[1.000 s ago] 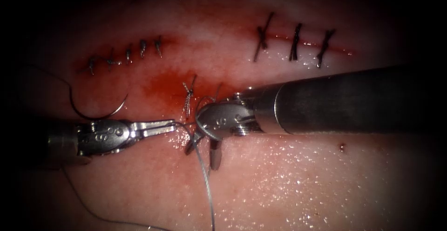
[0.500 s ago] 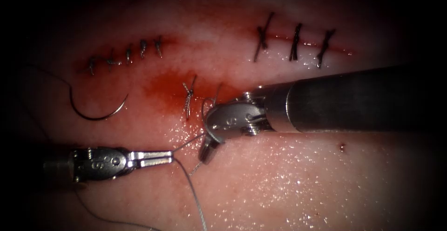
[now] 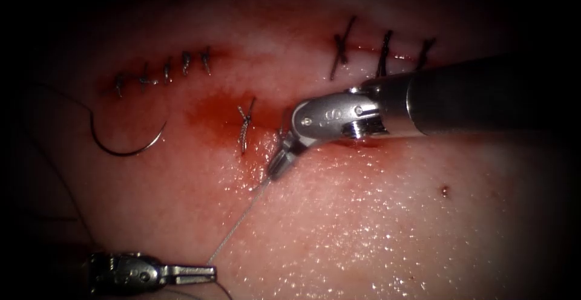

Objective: Wound Closure

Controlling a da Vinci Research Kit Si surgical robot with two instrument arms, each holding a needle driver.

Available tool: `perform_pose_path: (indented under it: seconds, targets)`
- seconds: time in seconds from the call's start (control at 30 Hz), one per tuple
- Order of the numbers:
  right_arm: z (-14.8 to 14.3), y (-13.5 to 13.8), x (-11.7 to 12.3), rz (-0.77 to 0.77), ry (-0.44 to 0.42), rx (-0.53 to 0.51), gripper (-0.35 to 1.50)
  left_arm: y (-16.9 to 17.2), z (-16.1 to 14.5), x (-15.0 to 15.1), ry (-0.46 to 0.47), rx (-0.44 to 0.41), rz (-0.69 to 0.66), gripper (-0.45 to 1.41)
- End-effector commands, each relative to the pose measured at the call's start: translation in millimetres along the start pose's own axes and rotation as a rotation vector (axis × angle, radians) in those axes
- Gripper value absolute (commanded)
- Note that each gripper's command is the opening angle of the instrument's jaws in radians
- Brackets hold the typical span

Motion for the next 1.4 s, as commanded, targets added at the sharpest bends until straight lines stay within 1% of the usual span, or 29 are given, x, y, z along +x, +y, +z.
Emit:
perform_pose_path:
  seconds: [0.03, 0.27, 0.33, 0.43, 0.47, 0.5, 0.7, 0.77, 0.87, 0.9, 0.97, 1.17, 1.27, 1.4]
  targets:
    - [-0.3, 1.1, -0.6, 0.005, -0.002, -0.018, -0.35, 1.4, 0.4, -0.3, 0.001, -0.006, -0.002, -0.45]
    - [-2.5, 2.9, -2.0, 0.022, -0.006, -0.073, -0.35, 5.4, -1.1, 1.4, 0.000, -0.034, -0.012, -0.45]
    - [-2.9, 3.3, -2.3, 0.025, -0.026, -0.080, -0.35, 6.3, -1.4, 1.8, 0.000, -0.035, -0.012, -0.45]
    - [-3.4, 3.8, -2.8, 0.032, -0.073, -0.095, -0.35, 7.0, -1.5, 2.0, 0.000, -0.036, -0.017, -0.45]
    - [-3.9, 4.3, -3.3, 0.038, -0.102, -0.120, -0.35, 7.2, -1.3, 1.9, -0.004, -0.036, -0.015, -0.45]
    - [-3.9, 4.3, -3.3, 0.038, -0.102, -0.120, -0.35, 7.2, -1.3, 1.9, -0.004, -0.036, -0.015, -0.45]
    - [-5.7, 5.2, -4.3, 0.067, -0.129, -0.226, -0.35, 8.0, 0.0, 1.0, -0.015, -0.028, -0.032, -0.45]
    - [-6.2, 5.3, -4.3, 0.083, -0.122, -0.268, -0.35, 8.4, 0.3, 0.7, -0.022, -0.028, -0.038, -0.45]
    - [-6.7, 5.4, -4.3, 0.109, -0.080, -0.358, -0.35, 9.2, 0.7, 0.1, -0.025, -0.033, -0.041, -0.45]
    - [-6.9, 5.4, -4.3, 0.120, -0.057, -0.404, -0.35, 9.5, 0.7, 0.0, -0.028, -0.034, -0.039, -0.45]
    - [-7.0, 5.3, -4.3, 0.144, -0.041, -0.477, -0.35, 10.2, 0.9, -0.3, -0.028, -0.037, -0.045, -0.45]
    - [-6.6, 4.4, -5.2, 0.207, 0.072, -0.640, -0.35, 12.1, 1.2, -0.5, -0.032, -0.059, -0.057, -0.45]
    - [-6.4, 4.4, -6.0, 0.235, 0.077, -0.721, -0.35, 13.0, 1.5, -0.5, -0.031, -0.072, -0.058, -0.45]
    - [-6.5, 4.8, -7.4, 0.267, 0.060, -0.793, -0.35, 13.8, 2.2, -0.8, -0.030, -0.080, -0.056, -0.45]
